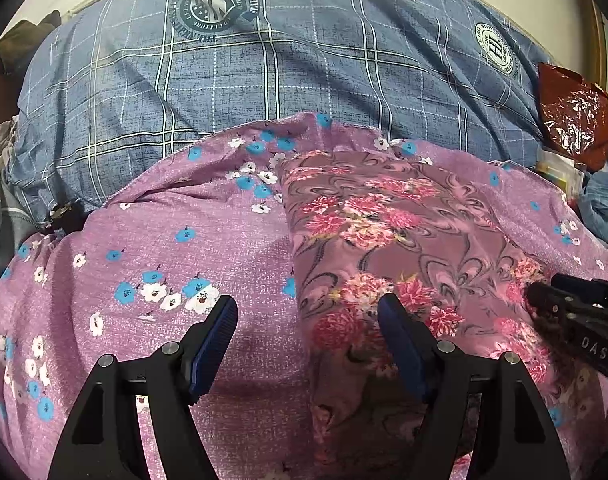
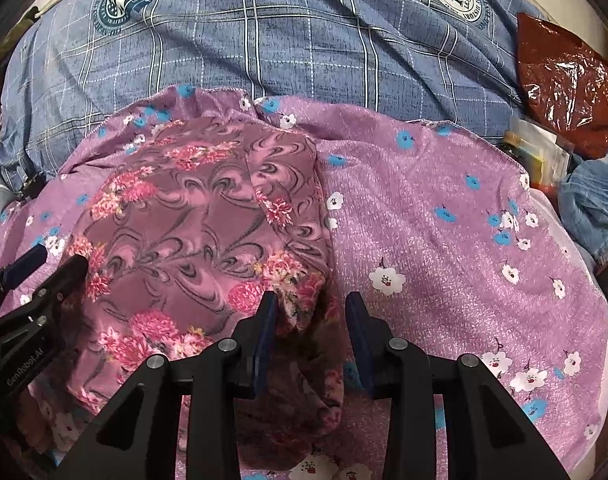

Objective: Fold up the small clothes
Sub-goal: 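Close the right gripper on the folded shirt edge and lift it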

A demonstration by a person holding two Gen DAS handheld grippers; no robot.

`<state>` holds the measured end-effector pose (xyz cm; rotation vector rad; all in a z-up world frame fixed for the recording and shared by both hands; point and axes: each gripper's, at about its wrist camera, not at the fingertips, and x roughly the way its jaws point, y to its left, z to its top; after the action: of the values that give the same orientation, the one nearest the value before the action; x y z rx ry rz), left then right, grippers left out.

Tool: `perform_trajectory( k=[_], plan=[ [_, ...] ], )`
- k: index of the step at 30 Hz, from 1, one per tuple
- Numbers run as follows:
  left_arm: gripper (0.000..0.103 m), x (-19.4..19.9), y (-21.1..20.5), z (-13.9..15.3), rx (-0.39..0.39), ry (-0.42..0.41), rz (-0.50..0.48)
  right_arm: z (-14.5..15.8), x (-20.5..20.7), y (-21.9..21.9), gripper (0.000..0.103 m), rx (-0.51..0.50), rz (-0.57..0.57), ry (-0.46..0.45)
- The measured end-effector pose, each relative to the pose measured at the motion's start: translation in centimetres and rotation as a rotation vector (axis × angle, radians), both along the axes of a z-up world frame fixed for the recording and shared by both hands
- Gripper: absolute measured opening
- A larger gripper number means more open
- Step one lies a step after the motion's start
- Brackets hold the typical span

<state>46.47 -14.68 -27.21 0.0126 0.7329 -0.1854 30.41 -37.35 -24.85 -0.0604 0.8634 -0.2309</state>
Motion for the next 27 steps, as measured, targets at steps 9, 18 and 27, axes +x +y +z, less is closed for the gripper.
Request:
perform_trajectory(
  k=[9,18,27],
  plan=[
    [0.073,0.1,0.0,-0.1,0.006,-0.002,-0.004,-1.2,-0.2,1.8,0.037,-0.112,0.016,-0.021],
    [0.073,0.1,-0.1,-0.1,0.008,-0.001,-0.003,-1.2,-0.3,1.9,0.037,-0.123,0.024,-0.029],
    [0.073,0.1,-0.1,-0.1,0.011,-0.002,-0.005,-1.2,-0.3,1.7,0.039,-0.114,0.03,-0.026]
  ],
)
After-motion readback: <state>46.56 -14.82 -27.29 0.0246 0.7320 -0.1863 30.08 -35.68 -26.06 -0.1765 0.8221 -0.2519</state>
